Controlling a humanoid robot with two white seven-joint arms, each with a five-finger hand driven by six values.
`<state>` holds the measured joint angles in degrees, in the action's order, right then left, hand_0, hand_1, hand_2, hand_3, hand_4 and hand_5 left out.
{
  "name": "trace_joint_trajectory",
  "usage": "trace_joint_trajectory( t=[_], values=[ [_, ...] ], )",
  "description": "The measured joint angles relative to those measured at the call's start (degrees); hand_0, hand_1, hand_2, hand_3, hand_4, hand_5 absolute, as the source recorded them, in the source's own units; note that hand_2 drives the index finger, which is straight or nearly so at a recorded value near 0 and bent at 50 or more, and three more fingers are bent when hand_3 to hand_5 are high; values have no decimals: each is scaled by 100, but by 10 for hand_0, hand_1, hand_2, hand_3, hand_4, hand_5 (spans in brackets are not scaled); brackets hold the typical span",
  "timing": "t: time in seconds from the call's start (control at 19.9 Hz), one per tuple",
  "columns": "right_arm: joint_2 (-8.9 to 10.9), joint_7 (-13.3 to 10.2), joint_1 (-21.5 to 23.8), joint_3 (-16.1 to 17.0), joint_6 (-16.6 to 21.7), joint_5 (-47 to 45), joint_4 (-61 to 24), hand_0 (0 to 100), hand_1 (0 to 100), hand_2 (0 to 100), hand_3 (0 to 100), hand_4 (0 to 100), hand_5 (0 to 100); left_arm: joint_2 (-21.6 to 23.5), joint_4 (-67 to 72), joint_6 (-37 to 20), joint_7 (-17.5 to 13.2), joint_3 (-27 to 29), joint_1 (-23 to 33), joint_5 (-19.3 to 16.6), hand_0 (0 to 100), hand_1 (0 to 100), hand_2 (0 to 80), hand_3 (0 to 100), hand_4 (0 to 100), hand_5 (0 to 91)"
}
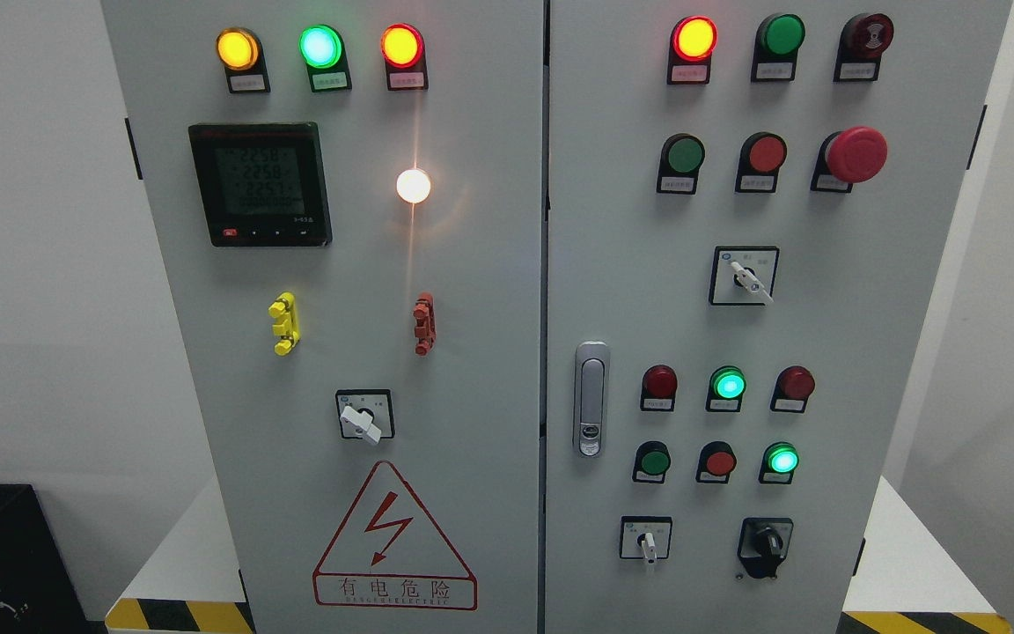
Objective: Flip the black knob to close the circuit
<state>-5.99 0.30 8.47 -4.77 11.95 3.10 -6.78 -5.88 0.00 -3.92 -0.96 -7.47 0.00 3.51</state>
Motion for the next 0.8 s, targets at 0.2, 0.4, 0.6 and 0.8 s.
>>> trace_joint_trajectory(
  t=[0.2,0.4,0.6,0.8],
  values=[
    [11,-39,-1,-6,231,245,-20,0,62,258,396,327,182,0,0,0,0,0,0,0,120,556,0,0,0,0],
    [43,-187,-1,-37,338,451,-50,0,66,418,621,555,435,0,0,0,0,0,0,0,120,556,0,0,0,0],
    [111,-455,97,-116,362,695,-188,0,74,511,721,642,580,0,0,0,0,0,0,0,120,556,0,0,0,0],
    [236,-744,181,-169,315,1071,-370,0,73,610,797,709,695,0,0,0,0,0,0,0,120,556,0,0,0,0]
  ],
)
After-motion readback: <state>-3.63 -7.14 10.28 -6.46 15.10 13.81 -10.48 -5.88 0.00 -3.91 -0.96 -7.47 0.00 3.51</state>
